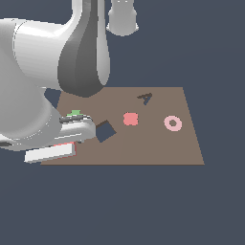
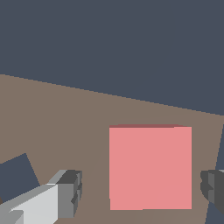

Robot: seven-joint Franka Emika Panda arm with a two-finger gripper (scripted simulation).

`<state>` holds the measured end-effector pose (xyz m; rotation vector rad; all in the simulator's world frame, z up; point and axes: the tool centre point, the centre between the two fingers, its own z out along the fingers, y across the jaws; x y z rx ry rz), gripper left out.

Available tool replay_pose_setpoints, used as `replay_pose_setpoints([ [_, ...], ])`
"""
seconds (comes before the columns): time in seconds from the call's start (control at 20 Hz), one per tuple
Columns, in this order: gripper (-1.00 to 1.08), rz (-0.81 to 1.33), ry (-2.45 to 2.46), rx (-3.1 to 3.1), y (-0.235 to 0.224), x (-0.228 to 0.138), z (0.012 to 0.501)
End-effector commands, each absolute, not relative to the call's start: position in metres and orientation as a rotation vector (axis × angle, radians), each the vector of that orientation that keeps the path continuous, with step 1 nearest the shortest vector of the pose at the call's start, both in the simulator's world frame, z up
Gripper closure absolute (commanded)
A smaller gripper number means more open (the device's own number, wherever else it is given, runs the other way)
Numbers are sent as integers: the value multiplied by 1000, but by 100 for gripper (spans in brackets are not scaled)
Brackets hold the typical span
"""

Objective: Insert a designated object into the corresponding slot on a board.

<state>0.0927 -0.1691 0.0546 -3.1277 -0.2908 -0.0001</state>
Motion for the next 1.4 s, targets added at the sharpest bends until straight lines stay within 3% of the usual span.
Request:
replay_pose_setpoints([
  [0.0, -92, -1, -298, -3127, -172, 96, 52],
  [0.85, -92, 0, -304, -3127, -176, 99, 30],
  [0.9, 108, 0, -304, -3127, -176, 99, 30],
  [1.35, 108, 0, -304, -3127, -176, 99, 30],
])
